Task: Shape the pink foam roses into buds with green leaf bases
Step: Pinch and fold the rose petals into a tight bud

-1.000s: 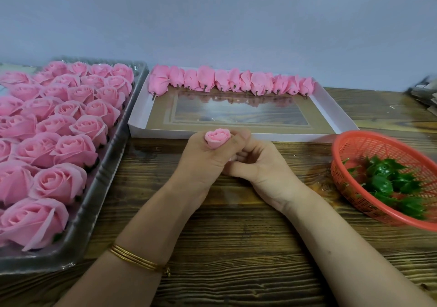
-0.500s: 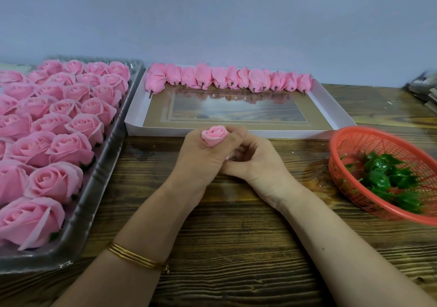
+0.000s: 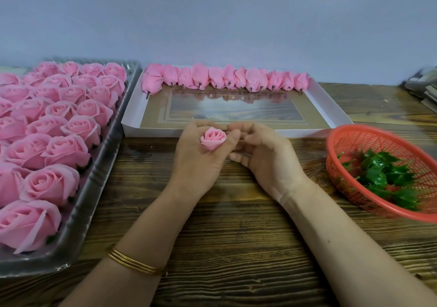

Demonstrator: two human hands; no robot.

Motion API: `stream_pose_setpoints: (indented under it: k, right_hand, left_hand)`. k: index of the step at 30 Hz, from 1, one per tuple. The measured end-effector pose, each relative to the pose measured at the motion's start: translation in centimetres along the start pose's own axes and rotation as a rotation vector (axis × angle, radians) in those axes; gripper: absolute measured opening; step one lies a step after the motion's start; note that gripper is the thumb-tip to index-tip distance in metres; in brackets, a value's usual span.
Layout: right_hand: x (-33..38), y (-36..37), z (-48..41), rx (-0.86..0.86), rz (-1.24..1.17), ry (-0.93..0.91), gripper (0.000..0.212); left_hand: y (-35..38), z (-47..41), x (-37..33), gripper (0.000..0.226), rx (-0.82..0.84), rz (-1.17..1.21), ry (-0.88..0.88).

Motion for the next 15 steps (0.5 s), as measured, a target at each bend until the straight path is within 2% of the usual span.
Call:
stream_pose_setpoints:
  k: [3,5,8,15]
  right_hand:
    - [-0.06,-0.03,0.04,-0.06,0.044,-0.044,0.025]
    - [-0.35,0.37,0.2,-0.039,0.066,-0.069,0.022]
    - [-0.62,0.57,0.35,-0.056,0.109,-0.096,0.027]
    - [-0.59,0.71,0.45,-0.071,0.137,-0.089,0.041]
  left_hand:
    - [-0.01,0.01,0.26,0.026,0.025,-0.09,0.045]
    - [0.03,0.17,0.28,0.019,0.087,-0.093,0.05]
    - [0.08,0.31,0.23,0.013,0.148,-0.121,0.052]
    - [0.1,0.33,0.64,0.008,0.112,-0.158,0.082]
Point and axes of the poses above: each hand's wrist, its own z-axis away from the middle knuckle, its own y-axis out of the palm, x = y × z, the point moved 1 cm from there along -z, towards the middle knuckle, and after that the axes turned 8 degrees about -x, right-handed, at the moved point
